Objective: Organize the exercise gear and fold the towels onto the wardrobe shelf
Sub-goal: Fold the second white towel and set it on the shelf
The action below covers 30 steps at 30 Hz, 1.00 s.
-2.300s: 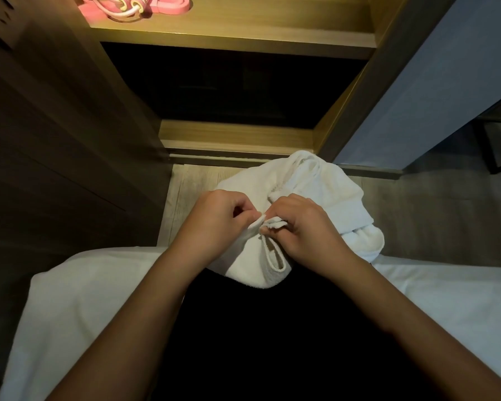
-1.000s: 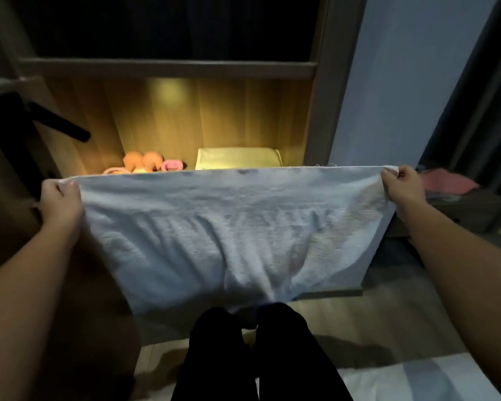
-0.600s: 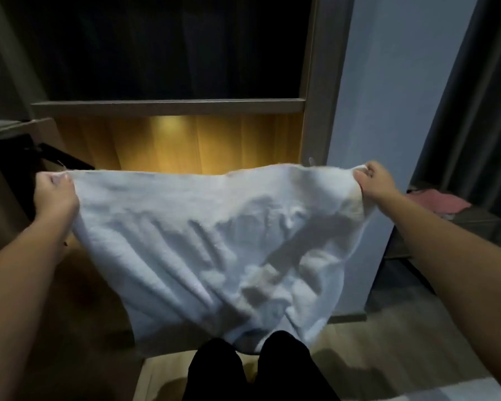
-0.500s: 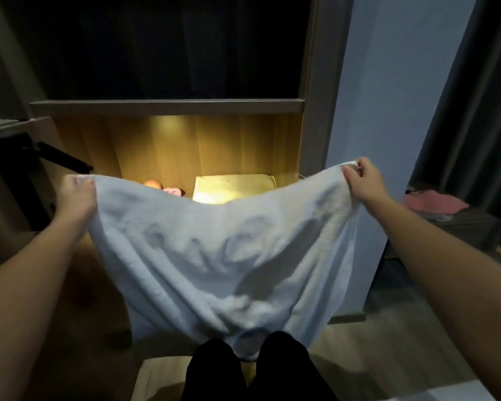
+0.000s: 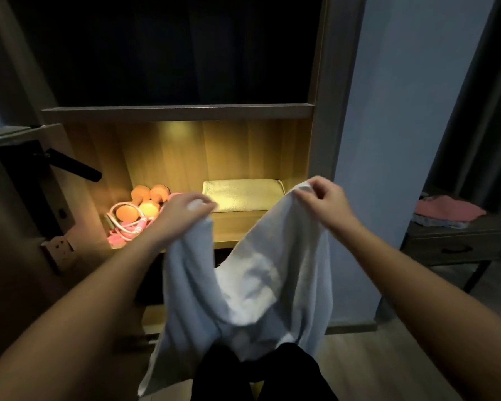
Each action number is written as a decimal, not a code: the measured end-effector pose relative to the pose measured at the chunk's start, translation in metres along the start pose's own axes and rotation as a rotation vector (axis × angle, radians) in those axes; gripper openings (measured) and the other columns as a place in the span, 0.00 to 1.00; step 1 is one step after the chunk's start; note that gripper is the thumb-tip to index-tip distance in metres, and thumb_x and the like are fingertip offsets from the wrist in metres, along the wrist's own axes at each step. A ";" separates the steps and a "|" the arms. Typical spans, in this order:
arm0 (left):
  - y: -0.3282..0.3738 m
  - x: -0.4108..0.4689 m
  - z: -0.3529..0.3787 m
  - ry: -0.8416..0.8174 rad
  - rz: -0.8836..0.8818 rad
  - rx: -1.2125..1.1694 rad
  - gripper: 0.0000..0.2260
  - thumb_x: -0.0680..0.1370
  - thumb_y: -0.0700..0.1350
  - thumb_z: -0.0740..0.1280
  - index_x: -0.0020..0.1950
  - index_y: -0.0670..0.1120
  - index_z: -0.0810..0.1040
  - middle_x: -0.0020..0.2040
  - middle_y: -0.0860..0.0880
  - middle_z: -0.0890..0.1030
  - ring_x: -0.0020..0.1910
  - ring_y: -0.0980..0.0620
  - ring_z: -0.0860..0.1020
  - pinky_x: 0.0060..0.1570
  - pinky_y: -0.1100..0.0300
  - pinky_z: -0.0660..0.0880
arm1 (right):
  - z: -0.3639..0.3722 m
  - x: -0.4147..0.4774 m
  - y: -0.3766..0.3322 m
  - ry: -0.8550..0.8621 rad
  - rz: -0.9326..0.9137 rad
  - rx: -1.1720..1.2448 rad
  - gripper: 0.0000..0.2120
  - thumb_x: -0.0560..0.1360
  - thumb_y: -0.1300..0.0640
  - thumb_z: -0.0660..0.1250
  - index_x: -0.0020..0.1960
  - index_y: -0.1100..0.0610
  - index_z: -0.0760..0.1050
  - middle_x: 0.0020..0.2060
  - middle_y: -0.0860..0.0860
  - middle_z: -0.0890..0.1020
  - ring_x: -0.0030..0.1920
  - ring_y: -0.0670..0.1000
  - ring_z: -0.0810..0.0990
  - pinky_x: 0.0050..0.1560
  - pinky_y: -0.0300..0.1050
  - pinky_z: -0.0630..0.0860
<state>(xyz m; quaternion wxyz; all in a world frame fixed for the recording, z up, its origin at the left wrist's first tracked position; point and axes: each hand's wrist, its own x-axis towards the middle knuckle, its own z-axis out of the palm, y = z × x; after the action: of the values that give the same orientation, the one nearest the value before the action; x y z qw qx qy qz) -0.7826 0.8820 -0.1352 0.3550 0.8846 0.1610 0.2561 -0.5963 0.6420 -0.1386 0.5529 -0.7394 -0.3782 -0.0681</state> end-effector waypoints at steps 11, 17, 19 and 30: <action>0.047 -0.015 0.054 -0.043 0.236 -0.164 0.06 0.78 0.43 0.67 0.44 0.51 0.82 0.38 0.53 0.81 0.39 0.57 0.76 0.41 0.58 0.71 | 0.013 -0.035 -0.012 -0.367 0.006 0.224 0.05 0.74 0.53 0.72 0.43 0.54 0.78 0.37 0.48 0.80 0.38 0.46 0.77 0.39 0.39 0.74; 0.035 -0.019 0.033 0.125 0.180 -0.358 0.05 0.75 0.47 0.65 0.43 0.52 0.81 0.38 0.55 0.81 0.39 0.58 0.77 0.41 0.58 0.73 | 0.033 -0.079 0.071 -0.603 0.159 -0.090 0.14 0.72 0.58 0.72 0.38 0.39 0.76 0.35 0.37 0.79 0.38 0.36 0.76 0.40 0.39 0.72; 0.031 -0.019 0.026 0.152 0.181 -0.406 0.05 0.75 0.48 0.66 0.43 0.50 0.81 0.37 0.56 0.81 0.38 0.59 0.77 0.39 0.62 0.73 | 0.043 -0.094 0.095 -0.587 0.212 -0.173 0.14 0.71 0.59 0.70 0.37 0.39 0.73 0.35 0.37 0.78 0.41 0.41 0.77 0.37 0.36 0.70; 0.002 -0.022 0.001 0.264 0.106 -0.394 0.05 0.77 0.45 0.66 0.46 0.44 0.79 0.42 0.43 0.78 0.42 0.50 0.75 0.44 0.54 0.72 | 0.046 -0.167 0.186 -0.840 0.282 -0.785 0.05 0.74 0.49 0.62 0.41 0.47 0.67 0.49 0.53 0.82 0.47 0.57 0.79 0.38 0.46 0.66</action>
<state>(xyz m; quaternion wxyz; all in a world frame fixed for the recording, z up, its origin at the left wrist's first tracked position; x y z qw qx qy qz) -0.7999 0.8693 -0.1418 0.4827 0.7642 0.1066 0.4143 -0.6104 0.5818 -0.3847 0.0447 -0.8954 -0.4092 0.1699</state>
